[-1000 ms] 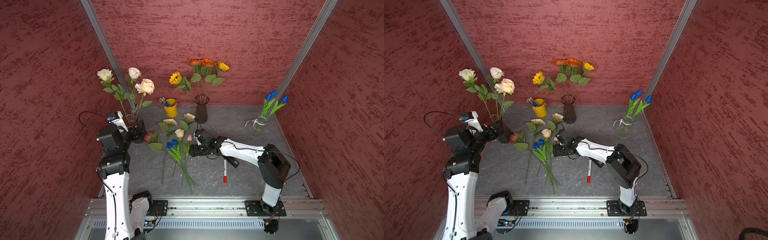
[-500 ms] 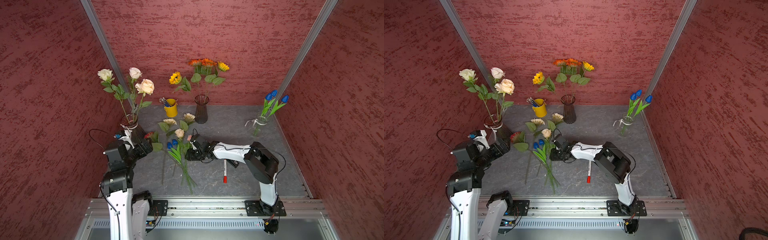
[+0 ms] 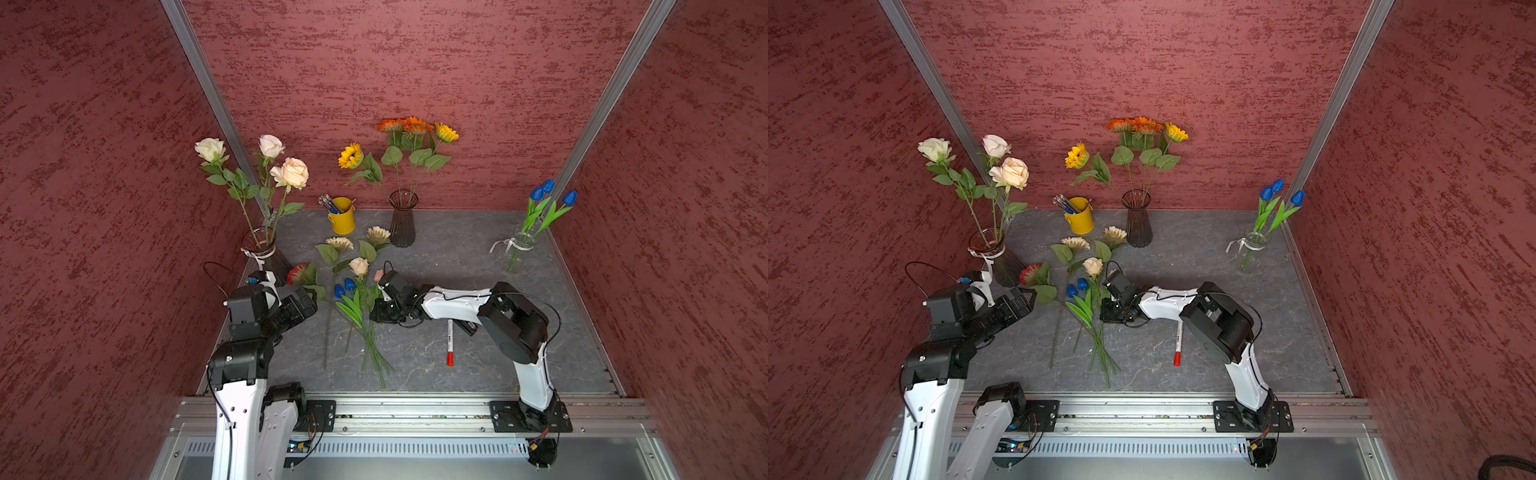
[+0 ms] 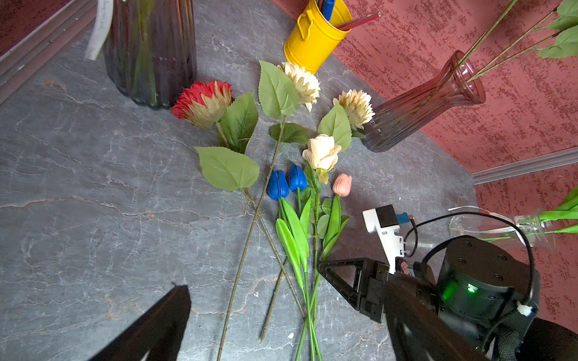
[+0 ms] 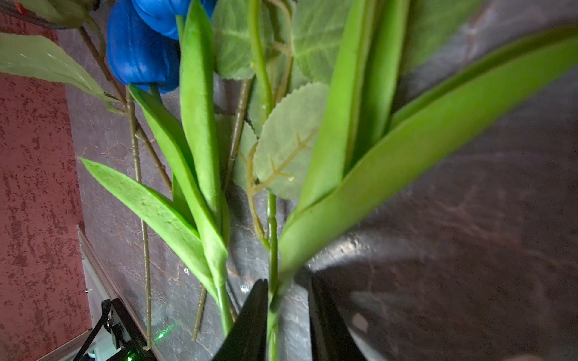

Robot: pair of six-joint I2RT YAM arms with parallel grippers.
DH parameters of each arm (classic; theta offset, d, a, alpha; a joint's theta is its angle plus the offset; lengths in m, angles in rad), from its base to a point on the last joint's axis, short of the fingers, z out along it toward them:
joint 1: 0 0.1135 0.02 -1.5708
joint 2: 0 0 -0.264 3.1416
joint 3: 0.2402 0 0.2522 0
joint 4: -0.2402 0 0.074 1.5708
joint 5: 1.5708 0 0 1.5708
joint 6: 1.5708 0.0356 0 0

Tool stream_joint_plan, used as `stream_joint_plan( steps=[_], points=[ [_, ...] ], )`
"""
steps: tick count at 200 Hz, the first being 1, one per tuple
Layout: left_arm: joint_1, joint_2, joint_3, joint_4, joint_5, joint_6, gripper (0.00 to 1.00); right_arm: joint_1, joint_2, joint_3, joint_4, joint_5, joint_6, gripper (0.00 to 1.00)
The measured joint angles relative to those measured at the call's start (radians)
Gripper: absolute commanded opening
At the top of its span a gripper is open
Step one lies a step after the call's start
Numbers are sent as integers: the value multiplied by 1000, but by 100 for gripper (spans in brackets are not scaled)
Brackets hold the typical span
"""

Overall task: Arrange the flowers in different vases according to their variety
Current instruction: Pick up the flower at the center of the board.

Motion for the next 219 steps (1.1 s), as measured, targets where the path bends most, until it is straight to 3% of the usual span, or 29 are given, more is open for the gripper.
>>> stream_joint_plan(
  steps=[36, 80, 122, 168, 219],
  points=[
    [-27, -1, 0, 0, -12, -19, 100, 0, 12, 0, 27, -7, 6, 18],
    [-66, -1, 0, 0, -17, -46, 100, 0, 16, 0, 33, -6, 16, 0],
    [-117, 0, -1, 1, -26, -78, 100, 1, -34, -1, -19, 24, -8, 0],
    [-190, 16, -27, 17, -47, -116, 100, 1, -213, -5, -117, 94, -66, 0],
    [-292, 42, -69, 47, -75, -167, 100, -39, -408, -4, -270, 265, -197, 0]
  ],
)
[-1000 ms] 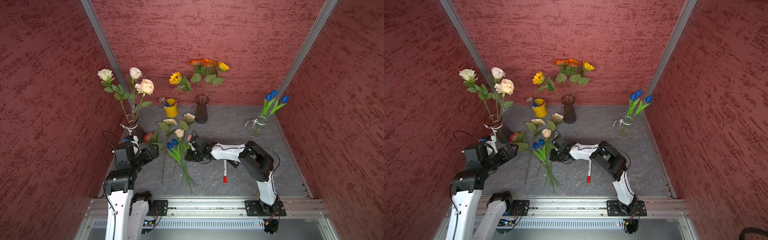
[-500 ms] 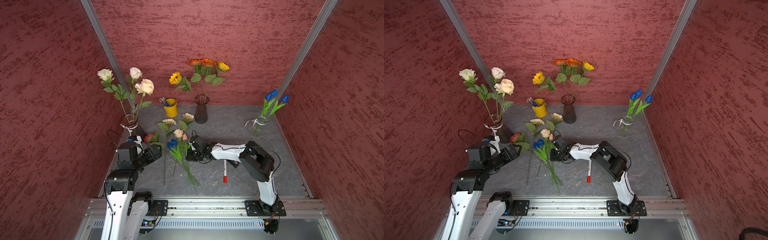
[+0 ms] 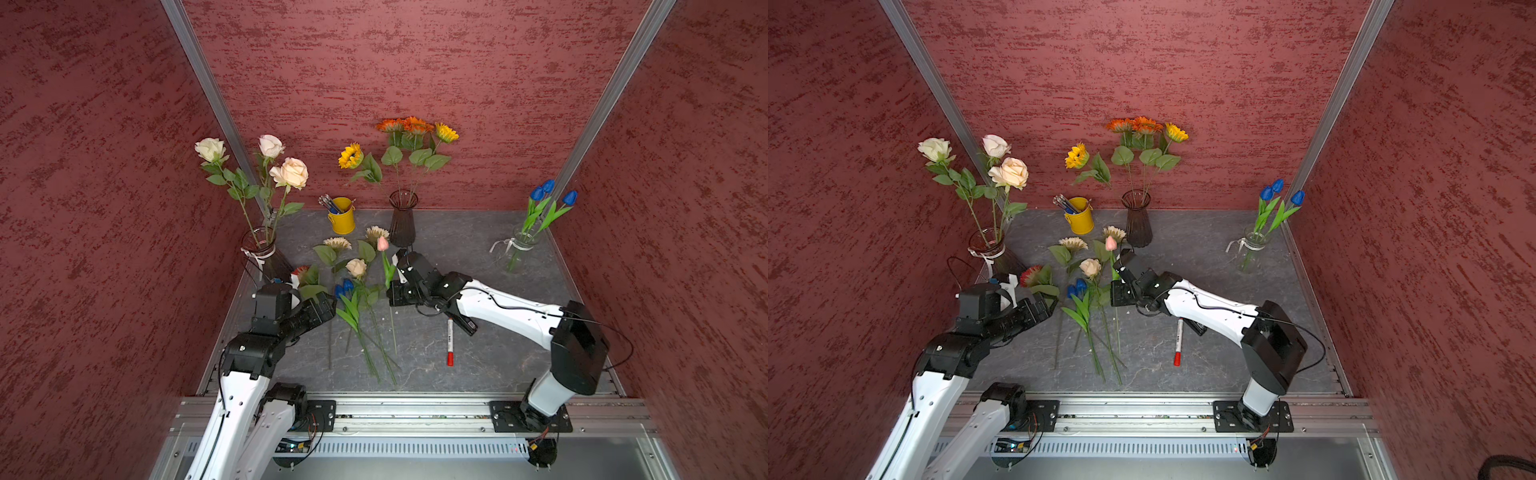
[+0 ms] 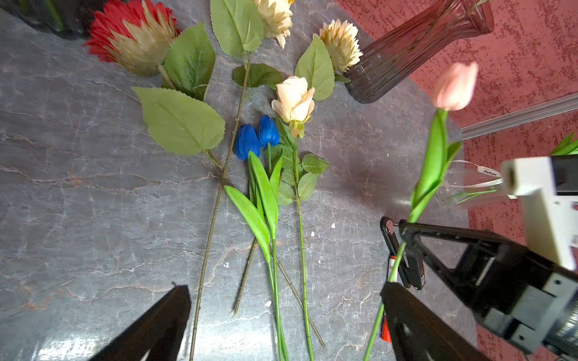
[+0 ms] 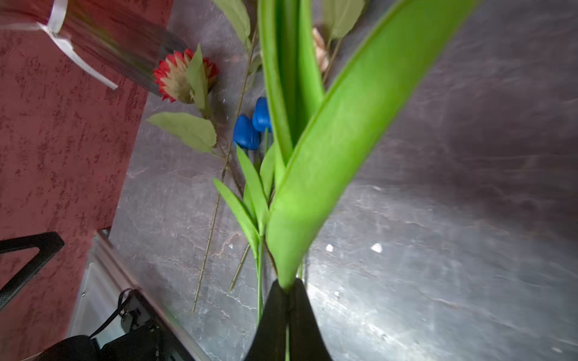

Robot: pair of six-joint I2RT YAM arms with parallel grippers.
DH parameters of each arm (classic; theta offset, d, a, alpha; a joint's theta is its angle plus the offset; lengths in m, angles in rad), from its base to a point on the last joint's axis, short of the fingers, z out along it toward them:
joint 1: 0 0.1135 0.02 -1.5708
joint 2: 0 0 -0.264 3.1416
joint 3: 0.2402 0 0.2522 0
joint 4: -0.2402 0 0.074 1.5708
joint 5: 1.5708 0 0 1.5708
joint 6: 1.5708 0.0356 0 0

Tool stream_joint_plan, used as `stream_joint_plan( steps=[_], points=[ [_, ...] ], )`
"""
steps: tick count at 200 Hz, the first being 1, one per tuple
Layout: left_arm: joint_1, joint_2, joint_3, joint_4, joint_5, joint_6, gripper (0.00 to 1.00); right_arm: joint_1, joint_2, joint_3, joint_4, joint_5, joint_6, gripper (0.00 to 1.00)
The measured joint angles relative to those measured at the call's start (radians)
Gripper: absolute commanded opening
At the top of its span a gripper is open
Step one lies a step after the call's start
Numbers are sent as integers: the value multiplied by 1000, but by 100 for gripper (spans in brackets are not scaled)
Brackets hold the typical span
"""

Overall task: Arrange the flowers in different vases according to their variety
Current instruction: Pick up the flower at the center of the board, then insert the flower into the vase.

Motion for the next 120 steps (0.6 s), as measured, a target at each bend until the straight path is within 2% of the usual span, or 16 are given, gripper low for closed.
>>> stream_joint_plan(
  steps=[23, 52, 73, 95, 120],
  points=[
    [-35, 8, -18, 9, -11, -21, 100, -102, -92, 20, -82, 108, -118, 0],
    [-80, 24, -32, 15, -24, -45, 100, -364, -192, 105, -95, 187, -285, 0],
    [-108, 29, -48, 22, -35, -63, 100, -538, -252, 143, -9, 237, -412, 0],
    [-130, 31, -64, 31, -47, -83, 100, -651, -259, 169, 104, 249, -509, 0],
    [-163, 42, -67, 37, -58, -102, 100, -752, -195, 182, 243, 240, -579, 0]
  ],
)
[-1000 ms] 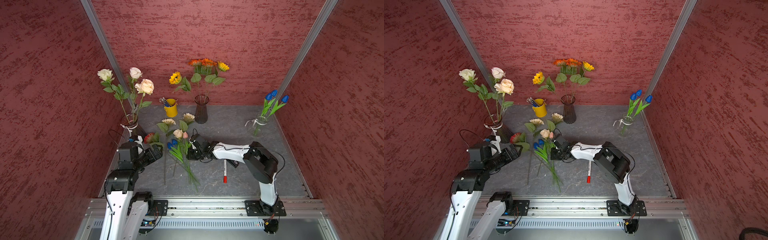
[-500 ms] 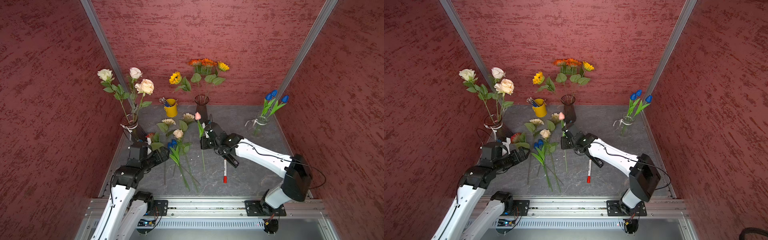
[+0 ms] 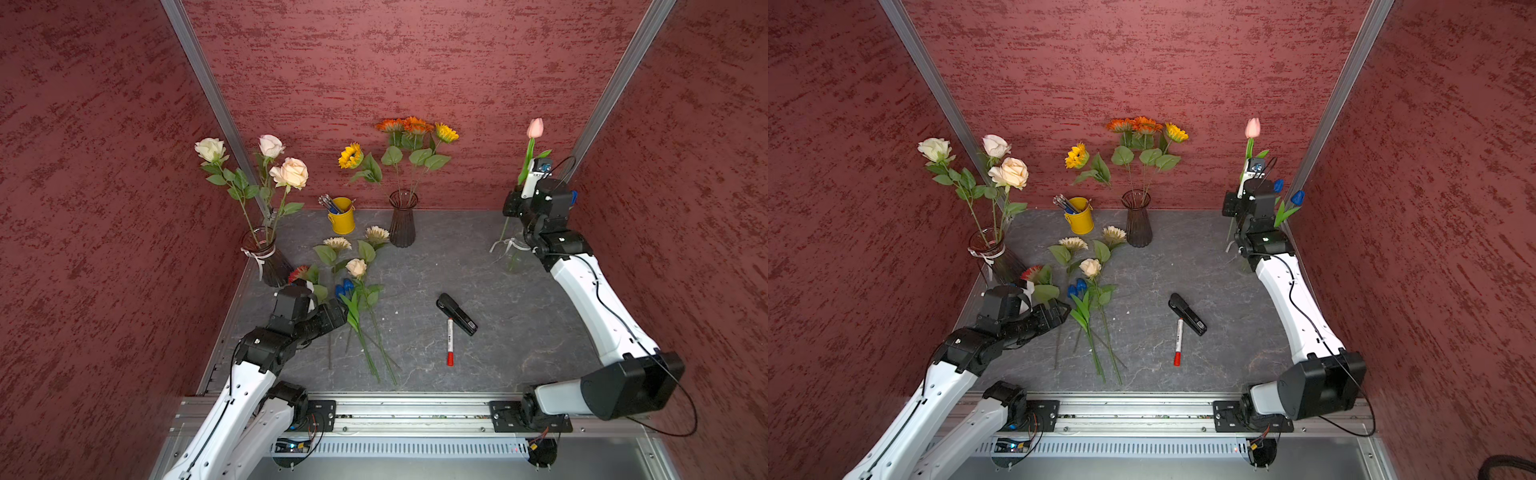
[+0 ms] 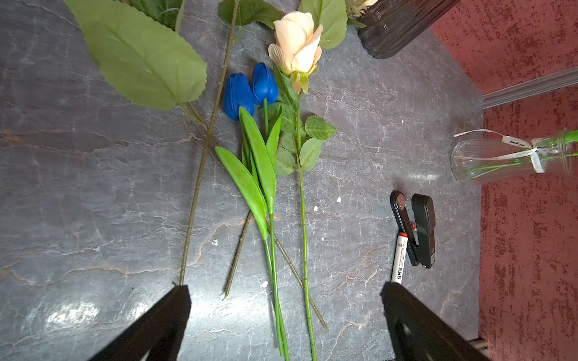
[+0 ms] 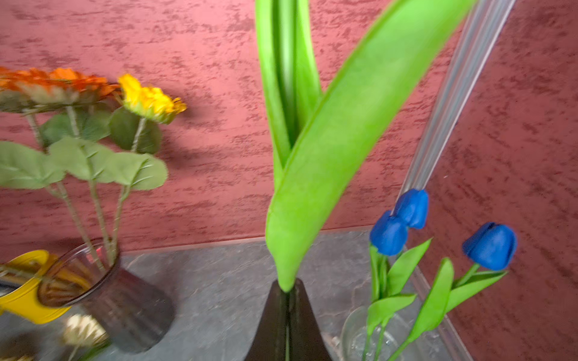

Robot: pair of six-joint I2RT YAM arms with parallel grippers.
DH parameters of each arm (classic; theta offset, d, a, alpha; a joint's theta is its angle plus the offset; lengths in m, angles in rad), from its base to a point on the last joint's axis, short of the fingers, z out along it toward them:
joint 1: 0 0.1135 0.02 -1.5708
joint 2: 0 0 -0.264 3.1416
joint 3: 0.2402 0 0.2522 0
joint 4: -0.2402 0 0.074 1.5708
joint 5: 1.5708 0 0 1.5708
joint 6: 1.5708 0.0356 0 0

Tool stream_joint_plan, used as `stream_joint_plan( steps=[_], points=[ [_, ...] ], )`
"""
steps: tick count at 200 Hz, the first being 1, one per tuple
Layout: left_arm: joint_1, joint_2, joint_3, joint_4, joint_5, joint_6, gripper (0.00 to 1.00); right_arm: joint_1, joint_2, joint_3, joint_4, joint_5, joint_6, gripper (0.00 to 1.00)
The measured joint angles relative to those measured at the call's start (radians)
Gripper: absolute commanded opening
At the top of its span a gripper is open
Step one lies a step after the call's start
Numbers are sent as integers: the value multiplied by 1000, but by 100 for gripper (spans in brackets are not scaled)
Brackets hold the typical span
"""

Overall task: Arrange the flowers in different vases according to their variety
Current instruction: Insert the flower into the vase.

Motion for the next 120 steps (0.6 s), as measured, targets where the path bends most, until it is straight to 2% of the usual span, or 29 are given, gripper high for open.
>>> stream_joint_plan(
  steps=[52, 120],
  points=[
    [-42, 27, 0, 0, -33, -24, 100, -95, 151, -10, 185, 14, -93, 0],
    [-79, 28, -6, 2, -64, -56, 100, -159, 162, -80, 346, 24, -145, 0]
  ],
)
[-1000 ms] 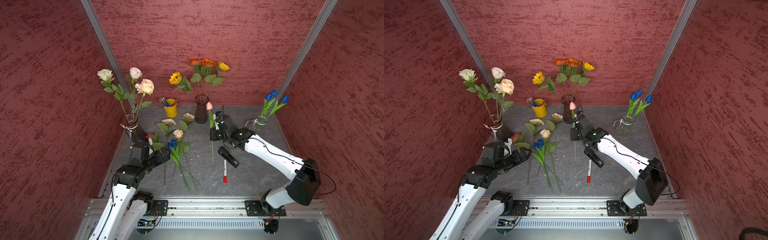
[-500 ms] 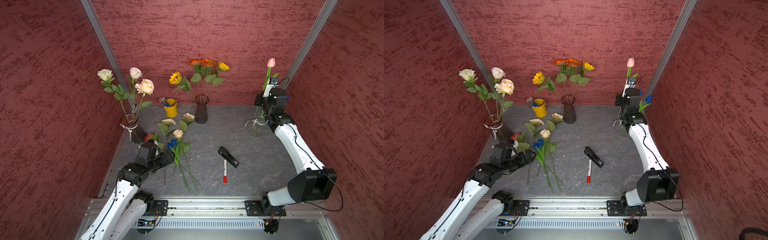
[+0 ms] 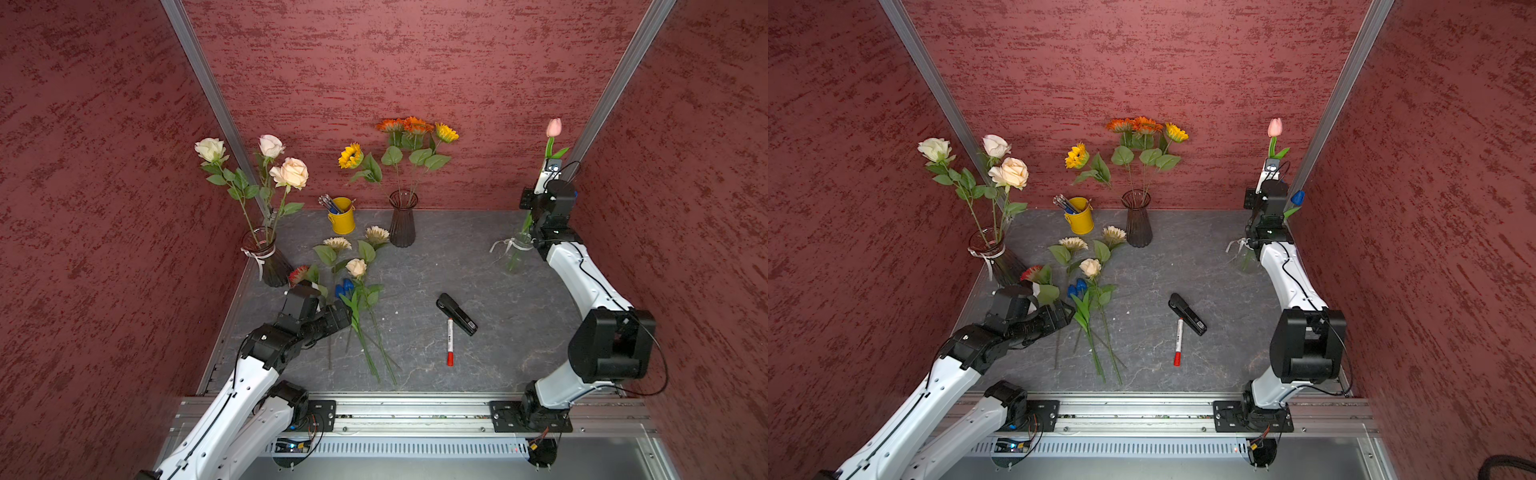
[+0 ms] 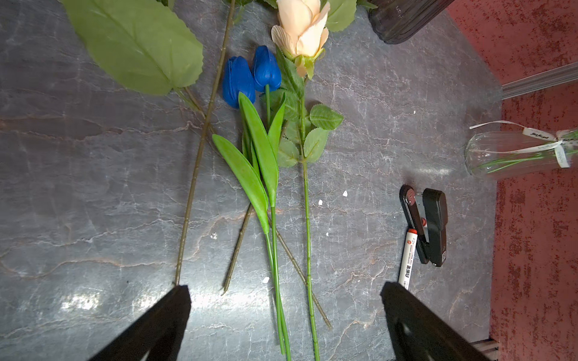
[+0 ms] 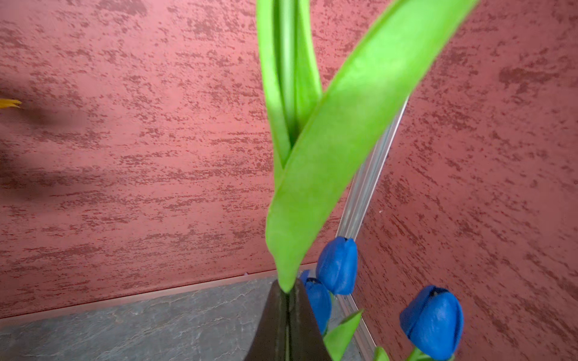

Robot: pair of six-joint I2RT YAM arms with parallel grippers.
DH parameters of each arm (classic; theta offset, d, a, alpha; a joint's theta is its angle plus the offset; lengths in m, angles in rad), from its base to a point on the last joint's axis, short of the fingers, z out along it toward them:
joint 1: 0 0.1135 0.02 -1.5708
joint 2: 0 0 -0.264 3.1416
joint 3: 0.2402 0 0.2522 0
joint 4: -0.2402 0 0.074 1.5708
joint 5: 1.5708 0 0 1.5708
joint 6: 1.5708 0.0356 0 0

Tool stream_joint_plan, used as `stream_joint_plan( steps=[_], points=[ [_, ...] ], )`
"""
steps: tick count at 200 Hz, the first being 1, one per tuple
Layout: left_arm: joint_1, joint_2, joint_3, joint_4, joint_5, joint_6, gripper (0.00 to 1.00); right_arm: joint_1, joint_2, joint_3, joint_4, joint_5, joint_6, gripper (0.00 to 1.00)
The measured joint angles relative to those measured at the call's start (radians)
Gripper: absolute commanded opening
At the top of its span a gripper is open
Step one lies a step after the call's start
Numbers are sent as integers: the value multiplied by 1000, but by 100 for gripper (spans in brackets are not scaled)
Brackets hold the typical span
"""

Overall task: Arrange the flowers in different vases according to their variety
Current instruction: Insert the flower into the vase.

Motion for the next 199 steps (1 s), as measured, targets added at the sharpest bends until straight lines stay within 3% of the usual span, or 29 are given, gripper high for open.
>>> stream_joint_plan(
  steps=[20, 32, 36, 54, 93, 147, 199],
  points=[
    [-5, 5, -6, 1, -4, -2, 100, -10, 0, -39, 11, 0, 3, 0],
    [-5, 11, -9, 2, -4, -2, 99, -14, 3, -62, 8, 0, 13, 35],
    [-6, 13, -10, 3, -4, -2, 100, -14, 5, -68, 6, 0, 13, 41],
    [-10, 16, -12, 7, -4, -3, 100, -14, 13, -88, -19, 0, 34, 59],
    [-15, 20, -12, 4, -5, -10, 100, -14, -31, -104, -142, -19, 98, 78],
    [-14, 99, -18, -30, 10, -55, 97, -14, -272, -103, -359, -73, 207, 82],
    [-17, 242, -38, 9, 99, -79, 79, 9, -455, -187, -470, -164, 282, 78]
  ],
)
